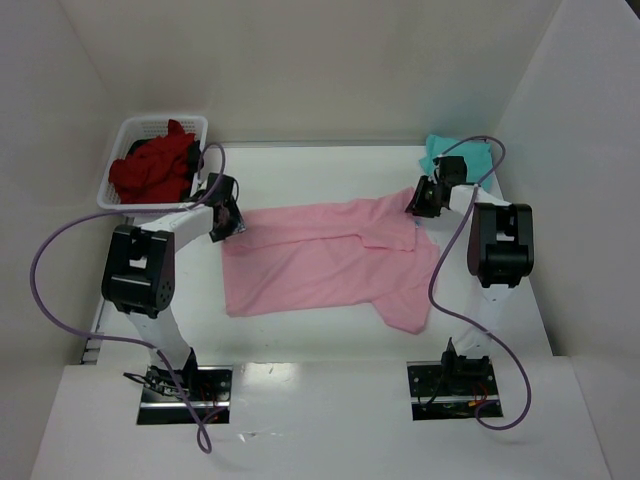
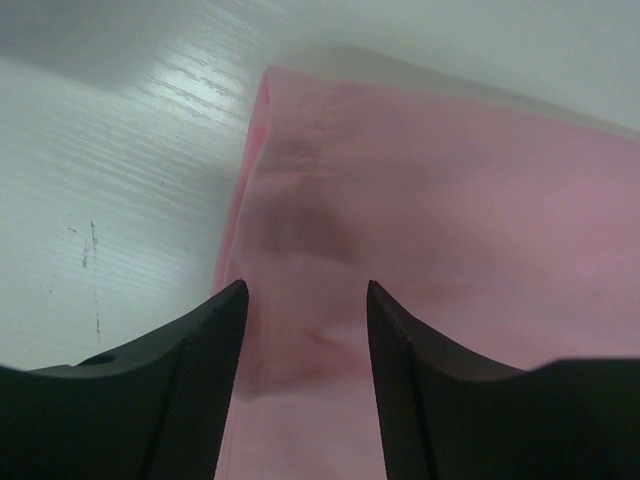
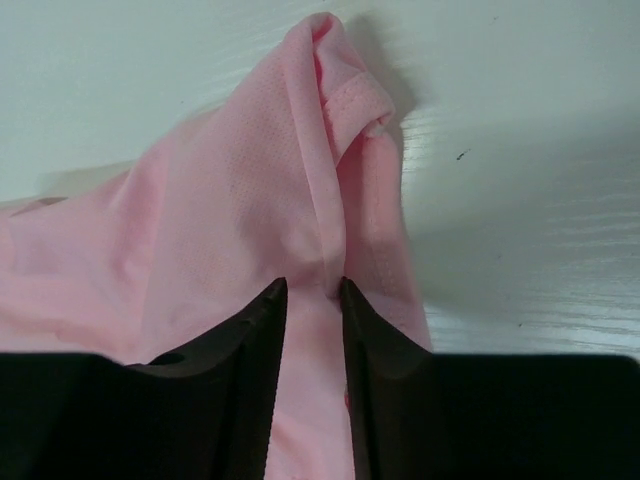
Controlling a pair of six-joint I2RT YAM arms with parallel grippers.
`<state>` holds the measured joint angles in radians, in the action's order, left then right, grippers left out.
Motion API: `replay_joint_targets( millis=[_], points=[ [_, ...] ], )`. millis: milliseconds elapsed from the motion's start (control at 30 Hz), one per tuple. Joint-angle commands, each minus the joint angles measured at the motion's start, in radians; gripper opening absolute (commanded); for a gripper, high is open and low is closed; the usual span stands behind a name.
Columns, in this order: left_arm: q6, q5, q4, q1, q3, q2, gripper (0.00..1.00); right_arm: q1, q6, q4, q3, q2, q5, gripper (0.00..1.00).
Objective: Fold and stack the t-shirts
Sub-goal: Fold the flattened tshirt in 1/3 of the way
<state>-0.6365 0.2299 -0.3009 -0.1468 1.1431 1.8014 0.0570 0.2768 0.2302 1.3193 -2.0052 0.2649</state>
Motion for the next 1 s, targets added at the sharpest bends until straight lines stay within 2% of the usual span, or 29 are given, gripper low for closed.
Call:
replay_joint_targets(
  millis=[0,133,367,667,767,833,933,967],
  points=[
    [-0.028,-0.024,0.055,0.019,0.038,0.009,0.58,0.007,-0.014,-0.022,0.051,-0.009,-0.015,0.21],
    [-0.028,-0.034,0.065,0.027,0.047,0.009,0.59,0.007,-0.024,-0.022,0.051,-0.009,-0.034,0.08],
    [-0.019,-0.034,0.075,0.055,0.081,0.025,0.61,0.007,-0.034,0.014,0.044,0.009,-0.108,0.04],
    [0.000,-0.015,0.085,0.078,0.112,0.070,0.61,0.007,-0.034,0.014,0.031,0.013,-0.090,0.04],
    [0.000,-0.006,0.096,0.087,0.114,0.082,0.57,0.007,-0.032,0.005,0.021,0.013,-0.070,0.04],
    [0.000,-0.024,0.107,0.089,0.121,0.090,0.52,0.007,-0.025,0.004,0.021,0.013,-0.056,0.08],
    [0.000,-0.082,0.144,0.114,0.114,0.098,0.40,0.007,-0.025,0.004,0.021,0.003,-0.027,0.15],
    [0.000,-0.095,0.147,0.116,0.112,0.098,0.39,0.007,-0.025,-0.003,0.021,0.003,-0.027,0.15]
  ],
)
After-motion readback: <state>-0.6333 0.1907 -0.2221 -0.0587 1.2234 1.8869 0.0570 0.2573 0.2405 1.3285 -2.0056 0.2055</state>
